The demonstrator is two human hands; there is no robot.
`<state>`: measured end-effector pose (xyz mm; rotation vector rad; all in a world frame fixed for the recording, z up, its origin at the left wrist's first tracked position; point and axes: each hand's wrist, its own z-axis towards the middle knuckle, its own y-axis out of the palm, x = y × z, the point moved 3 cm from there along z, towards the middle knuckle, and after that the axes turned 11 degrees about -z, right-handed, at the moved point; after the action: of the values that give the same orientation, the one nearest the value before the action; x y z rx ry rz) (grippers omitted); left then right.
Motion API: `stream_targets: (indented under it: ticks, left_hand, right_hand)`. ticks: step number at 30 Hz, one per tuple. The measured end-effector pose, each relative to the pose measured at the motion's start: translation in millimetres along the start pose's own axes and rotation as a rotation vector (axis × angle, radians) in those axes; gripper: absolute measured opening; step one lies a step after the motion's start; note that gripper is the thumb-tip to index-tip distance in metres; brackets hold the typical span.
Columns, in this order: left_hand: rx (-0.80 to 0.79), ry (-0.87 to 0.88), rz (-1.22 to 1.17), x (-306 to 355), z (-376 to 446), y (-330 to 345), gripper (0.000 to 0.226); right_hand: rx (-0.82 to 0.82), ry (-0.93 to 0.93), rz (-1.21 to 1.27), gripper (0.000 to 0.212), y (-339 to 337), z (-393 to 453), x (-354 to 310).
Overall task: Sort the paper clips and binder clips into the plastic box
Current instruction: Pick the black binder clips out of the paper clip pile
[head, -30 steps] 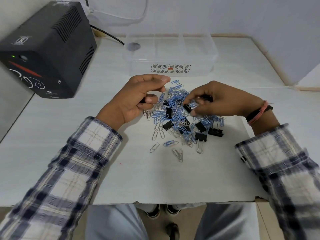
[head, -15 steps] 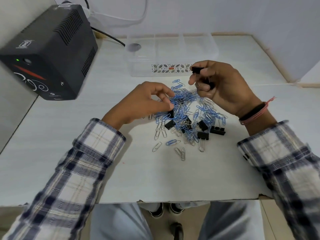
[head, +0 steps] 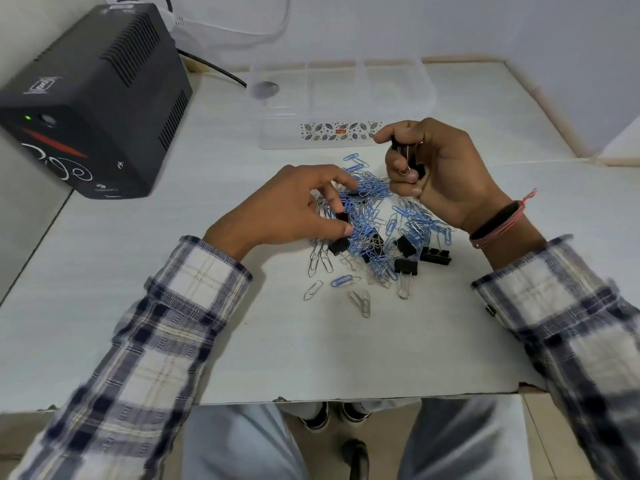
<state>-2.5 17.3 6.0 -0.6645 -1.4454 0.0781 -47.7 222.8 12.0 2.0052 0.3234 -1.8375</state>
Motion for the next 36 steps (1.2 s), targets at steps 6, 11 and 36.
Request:
stream_targets:
  ticks: [6,11,36]
  left_hand:
    - [0.05,0.0,-0.104,0.0,-0.2,-6.2,0.052]
    - [-0.072,-0.003,0.069,0.7,-2.7,3.1,0.067]
    - [0.037,0.022,-0.348,3.3,-0.4,-14.5,0.029]
  right_hand:
    - [0.05,-0.026,0.028,0.027,-1.8,-0.7,-1.6]
    - [0.066,-0.023,0.003,0.025,-2.1,-0.8,-0.4]
    - [0.06,0.116,-0.066,0.026,18.0,4.8,-30.6]
